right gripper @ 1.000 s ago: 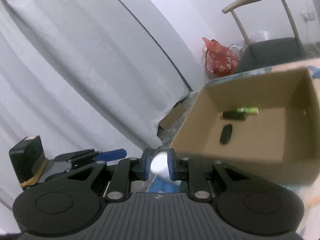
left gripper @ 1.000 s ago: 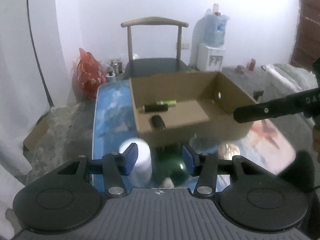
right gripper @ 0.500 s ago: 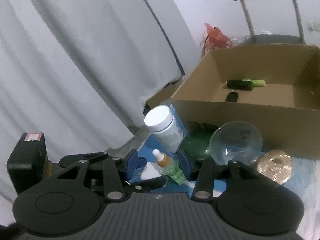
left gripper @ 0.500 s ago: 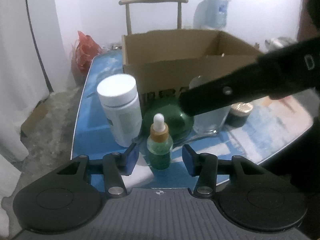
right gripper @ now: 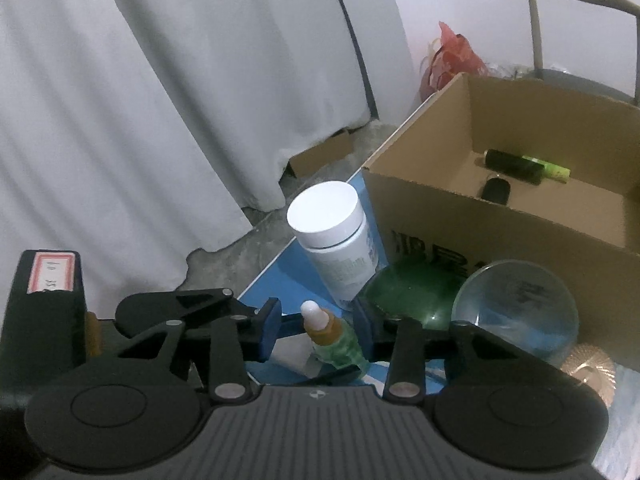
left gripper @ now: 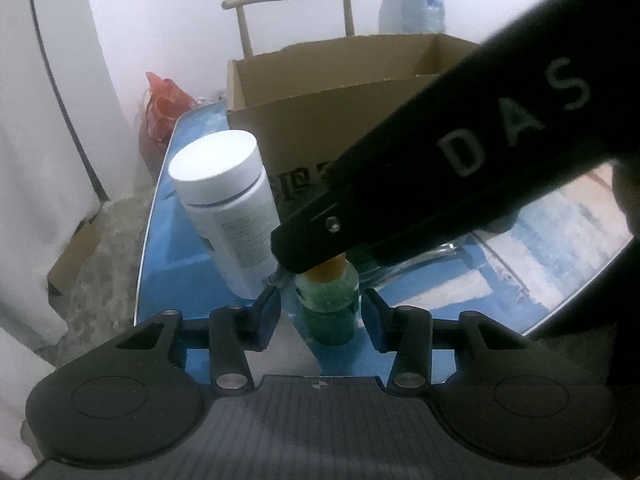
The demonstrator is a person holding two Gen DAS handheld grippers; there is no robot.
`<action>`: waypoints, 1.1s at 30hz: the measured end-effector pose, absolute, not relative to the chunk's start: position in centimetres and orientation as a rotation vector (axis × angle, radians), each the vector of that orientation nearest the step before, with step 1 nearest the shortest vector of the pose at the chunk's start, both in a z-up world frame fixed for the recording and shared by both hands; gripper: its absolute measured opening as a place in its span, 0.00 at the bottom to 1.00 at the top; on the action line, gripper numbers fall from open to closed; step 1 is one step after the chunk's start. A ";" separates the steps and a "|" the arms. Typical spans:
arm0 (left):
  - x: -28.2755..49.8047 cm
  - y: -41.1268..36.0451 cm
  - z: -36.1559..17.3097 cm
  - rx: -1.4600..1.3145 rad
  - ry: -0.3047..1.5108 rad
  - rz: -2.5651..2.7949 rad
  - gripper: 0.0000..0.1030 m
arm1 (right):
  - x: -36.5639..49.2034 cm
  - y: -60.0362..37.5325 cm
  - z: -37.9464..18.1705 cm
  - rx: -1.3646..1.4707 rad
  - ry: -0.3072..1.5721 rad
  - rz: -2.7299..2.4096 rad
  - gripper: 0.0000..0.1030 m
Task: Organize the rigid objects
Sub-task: 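Move the right gripper toward the green dropper bottle, then close the right gripper around the green dropper bottle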
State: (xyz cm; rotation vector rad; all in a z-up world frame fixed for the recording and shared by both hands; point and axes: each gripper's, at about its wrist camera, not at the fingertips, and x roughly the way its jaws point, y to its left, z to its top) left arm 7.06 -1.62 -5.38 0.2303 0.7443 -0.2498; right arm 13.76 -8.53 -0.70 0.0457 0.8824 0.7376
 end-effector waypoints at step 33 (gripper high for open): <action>3.2 -5.8 5.4 0.374 0.514 -0.209 0.31 | 11.6 -10.6 9.5 0.032 0.697 0.811 0.21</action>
